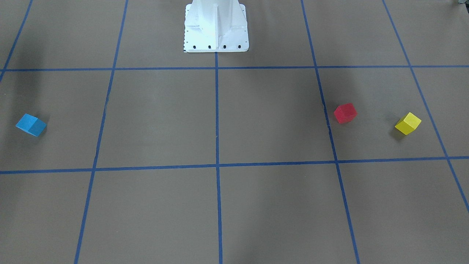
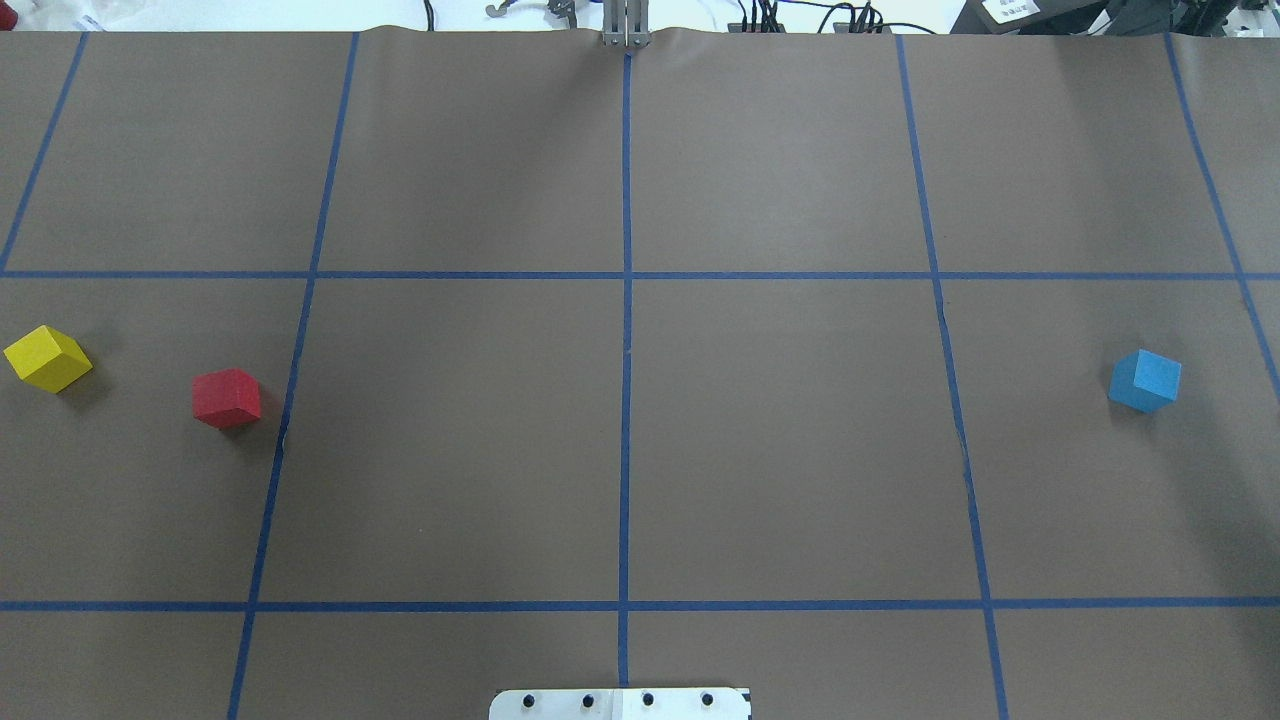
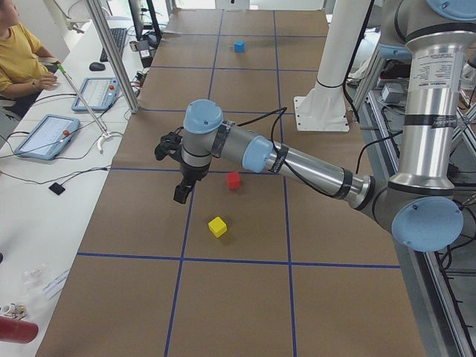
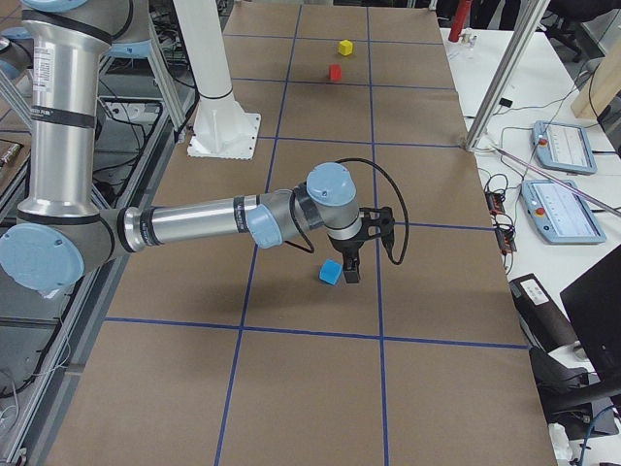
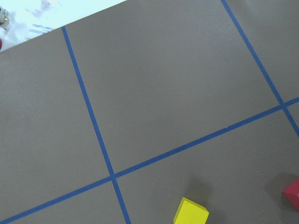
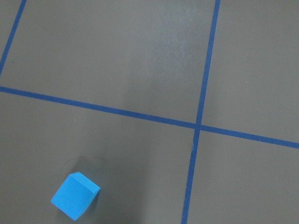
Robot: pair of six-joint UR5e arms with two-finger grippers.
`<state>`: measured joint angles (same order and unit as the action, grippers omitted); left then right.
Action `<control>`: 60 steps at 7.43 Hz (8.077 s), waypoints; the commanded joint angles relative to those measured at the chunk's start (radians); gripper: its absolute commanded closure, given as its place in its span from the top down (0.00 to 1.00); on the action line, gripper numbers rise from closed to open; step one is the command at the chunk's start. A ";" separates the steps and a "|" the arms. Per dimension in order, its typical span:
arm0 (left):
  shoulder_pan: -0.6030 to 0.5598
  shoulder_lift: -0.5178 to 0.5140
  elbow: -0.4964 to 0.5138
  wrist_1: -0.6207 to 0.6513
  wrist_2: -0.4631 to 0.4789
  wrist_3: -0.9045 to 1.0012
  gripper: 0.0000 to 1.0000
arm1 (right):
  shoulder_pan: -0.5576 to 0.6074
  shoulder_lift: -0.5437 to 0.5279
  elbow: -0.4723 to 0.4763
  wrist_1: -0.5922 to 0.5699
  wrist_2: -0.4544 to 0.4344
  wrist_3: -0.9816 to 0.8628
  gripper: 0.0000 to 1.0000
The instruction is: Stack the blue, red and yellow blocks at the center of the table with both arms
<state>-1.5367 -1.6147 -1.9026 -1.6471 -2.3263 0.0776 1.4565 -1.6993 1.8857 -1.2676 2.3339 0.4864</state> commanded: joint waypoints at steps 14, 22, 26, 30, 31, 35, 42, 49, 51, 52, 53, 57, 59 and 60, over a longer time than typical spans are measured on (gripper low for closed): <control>0.001 -0.010 -0.004 -0.060 0.004 -0.001 1.00 | -0.714 -0.103 -0.112 0.375 -0.725 0.929 0.96; 0.001 -0.008 -0.003 -0.060 0.004 -0.002 1.00 | -0.674 0.063 -0.013 0.366 -0.636 0.533 0.00; 0.001 -0.004 0.002 -0.060 0.004 -0.002 1.00 | -0.830 0.543 -0.143 0.100 -0.743 0.549 0.00; 0.001 0.004 0.010 -0.060 0.005 -0.002 1.00 | -0.935 0.904 -0.451 -0.038 -0.797 0.656 0.00; 0.001 0.005 0.010 -0.060 0.005 -0.002 1.00 | -0.952 0.965 -0.526 -0.041 -0.812 0.688 0.00; 0.001 0.006 0.030 -0.060 0.007 0.001 1.00 | -0.986 0.978 -0.551 -0.039 -0.812 0.709 0.04; 0.000 0.006 0.028 -0.060 0.005 -0.001 1.00 | -0.993 0.991 -0.553 -0.033 -0.821 0.801 1.00; 0.240 0.051 -0.001 -0.433 0.030 -0.602 1.00 | -0.370 0.745 -0.363 -0.122 -0.215 0.264 1.00; 0.469 0.125 -0.070 -0.491 0.244 -0.909 1.00 | -0.201 0.594 -0.339 -0.118 -0.095 -0.069 1.00; 0.595 0.154 -0.102 -0.490 0.352 -1.038 1.00 | -0.127 0.527 -0.339 -0.108 -0.041 -0.197 1.00; 0.760 0.154 -0.104 -0.488 0.505 -1.199 1.00 | -0.057 0.454 -0.339 -0.107 0.023 -0.354 1.00; 0.895 0.177 -0.061 -0.485 0.591 -1.237 1.00 | 0.050 0.359 -0.341 -0.107 0.085 -0.534 1.00; 0.895 0.124 -0.006 -0.485 0.591 -1.237 1.00 | 0.050 0.360 -0.341 -0.107 0.082 -0.535 1.00; 0.895 0.102 0.017 -0.485 0.591 -1.237 1.00 | 0.050 0.360 -0.339 -0.105 0.082 -0.535 1.00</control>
<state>-0.6418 -1.4828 -1.9185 -2.1322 -1.7352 -1.1595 1.5058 -1.3390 1.5454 -1.3741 2.4167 -0.0483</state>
